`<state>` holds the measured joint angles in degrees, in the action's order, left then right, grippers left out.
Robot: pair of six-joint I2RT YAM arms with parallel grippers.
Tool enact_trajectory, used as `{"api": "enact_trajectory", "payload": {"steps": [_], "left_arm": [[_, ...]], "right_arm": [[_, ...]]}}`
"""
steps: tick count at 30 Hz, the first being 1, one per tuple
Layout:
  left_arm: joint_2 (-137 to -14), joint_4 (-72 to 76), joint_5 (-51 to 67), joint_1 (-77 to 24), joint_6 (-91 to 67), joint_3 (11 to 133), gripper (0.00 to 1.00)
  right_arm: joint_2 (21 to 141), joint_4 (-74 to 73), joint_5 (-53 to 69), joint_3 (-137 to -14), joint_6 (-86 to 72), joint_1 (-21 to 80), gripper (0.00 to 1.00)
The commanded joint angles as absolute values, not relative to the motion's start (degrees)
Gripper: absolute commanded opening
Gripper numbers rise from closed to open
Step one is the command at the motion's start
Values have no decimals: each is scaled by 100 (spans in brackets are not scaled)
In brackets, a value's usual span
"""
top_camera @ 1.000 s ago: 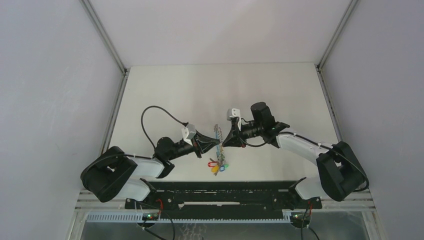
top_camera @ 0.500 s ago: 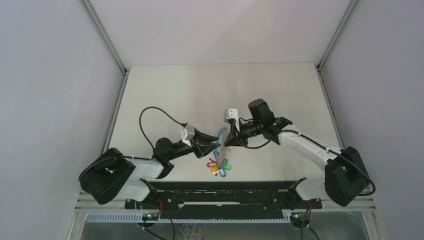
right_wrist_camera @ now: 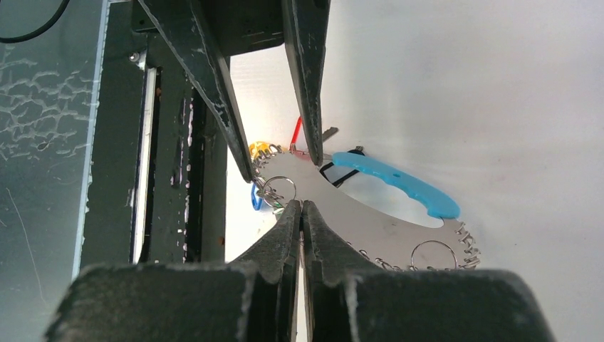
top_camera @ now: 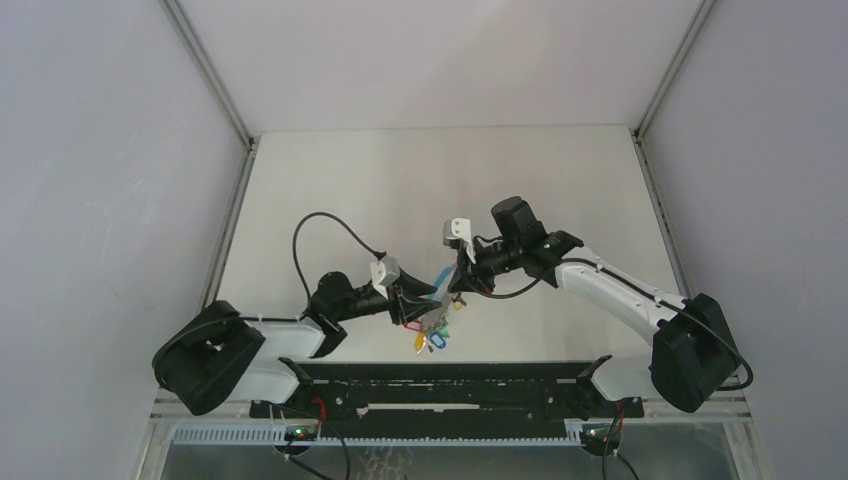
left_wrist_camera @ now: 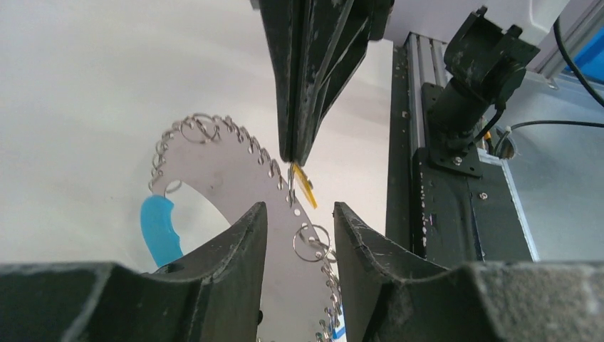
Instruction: Put the keys on the keyring
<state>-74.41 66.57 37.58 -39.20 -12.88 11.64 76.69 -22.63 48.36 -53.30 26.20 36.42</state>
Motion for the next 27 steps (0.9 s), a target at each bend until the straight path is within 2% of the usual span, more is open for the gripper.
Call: {"api": "enact_trajectory", "payload": {"steps": [1,13,27], "left_arm": [[-7784,6763,4014,-3936,-1222,1465,44],[-8348,7119,4174,-3993,-1290,1846,41],[-8679,7215,4217,-4034,-1325,1992,23]], "right_arm": [[7462,-2236,4797,-5590,2697,3683,0],[7515,-2225,4846,-5590,2685,3700,0],[7515,-2193,4923,-5587,2686,3709,0]]}}
